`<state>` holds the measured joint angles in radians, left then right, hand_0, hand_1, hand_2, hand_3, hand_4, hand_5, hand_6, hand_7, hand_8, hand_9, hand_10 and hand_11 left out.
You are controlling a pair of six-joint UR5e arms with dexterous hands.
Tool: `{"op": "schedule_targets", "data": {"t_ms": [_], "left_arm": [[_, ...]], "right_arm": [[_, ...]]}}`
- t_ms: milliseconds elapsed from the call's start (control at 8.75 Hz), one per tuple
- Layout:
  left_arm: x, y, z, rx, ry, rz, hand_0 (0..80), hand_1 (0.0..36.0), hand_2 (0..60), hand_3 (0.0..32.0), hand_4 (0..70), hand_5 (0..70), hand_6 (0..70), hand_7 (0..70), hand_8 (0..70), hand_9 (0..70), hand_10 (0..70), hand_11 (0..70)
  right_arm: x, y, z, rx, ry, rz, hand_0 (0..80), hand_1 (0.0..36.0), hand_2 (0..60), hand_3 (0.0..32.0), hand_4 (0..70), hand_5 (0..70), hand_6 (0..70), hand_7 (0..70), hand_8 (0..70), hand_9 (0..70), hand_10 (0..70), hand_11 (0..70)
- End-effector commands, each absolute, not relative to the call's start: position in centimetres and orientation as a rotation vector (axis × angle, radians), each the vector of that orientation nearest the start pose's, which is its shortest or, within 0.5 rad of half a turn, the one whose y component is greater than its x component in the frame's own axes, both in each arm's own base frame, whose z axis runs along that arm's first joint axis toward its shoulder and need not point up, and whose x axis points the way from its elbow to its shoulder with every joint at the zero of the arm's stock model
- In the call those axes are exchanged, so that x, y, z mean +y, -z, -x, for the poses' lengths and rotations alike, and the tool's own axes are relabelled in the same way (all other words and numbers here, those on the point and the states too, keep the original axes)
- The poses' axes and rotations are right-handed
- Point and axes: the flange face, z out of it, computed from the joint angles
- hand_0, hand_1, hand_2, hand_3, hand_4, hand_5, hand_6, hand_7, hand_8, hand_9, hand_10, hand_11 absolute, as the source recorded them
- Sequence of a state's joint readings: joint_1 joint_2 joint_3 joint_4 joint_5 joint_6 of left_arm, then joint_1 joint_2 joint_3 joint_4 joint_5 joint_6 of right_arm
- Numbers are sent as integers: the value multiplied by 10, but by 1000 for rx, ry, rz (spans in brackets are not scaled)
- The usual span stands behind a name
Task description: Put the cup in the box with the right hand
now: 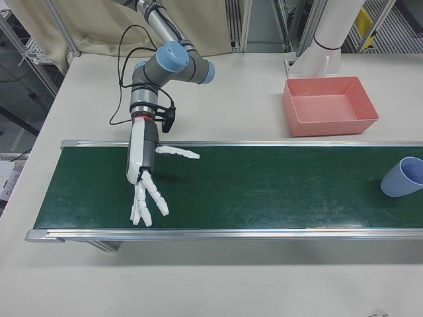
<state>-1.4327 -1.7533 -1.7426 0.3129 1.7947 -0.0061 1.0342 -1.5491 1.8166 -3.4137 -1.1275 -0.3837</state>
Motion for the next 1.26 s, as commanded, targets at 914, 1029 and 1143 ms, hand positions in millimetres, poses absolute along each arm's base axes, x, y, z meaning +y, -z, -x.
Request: {"op": "schedule_targets", "data": {"t_ms": [914,1029,1143], "left_arm": [[-556,-540,35,2067,1984,375,0,0,0,0,0,0,0,0,0,0,0,0],[-556,-540,35,2067,1984,375,0,0,0,0,0,0,0,0,0,0,0,0],[-556,-540,36,2068,1985,374,0,0,0,0,0,0,0,0,0,0,0,0]], "right_arm": [[-502,-575,119,2511,2417,304,443,124,98,0,0,31,47,203,6,26,0,0],[-501,-573,118,2511,2412,303,442,125,98,0,0,31,46,198,6,25,0,0],[-500,-571,116,2514,2405,302,440,125,100,0,0,31,44,190,5,24,0,0]]}}
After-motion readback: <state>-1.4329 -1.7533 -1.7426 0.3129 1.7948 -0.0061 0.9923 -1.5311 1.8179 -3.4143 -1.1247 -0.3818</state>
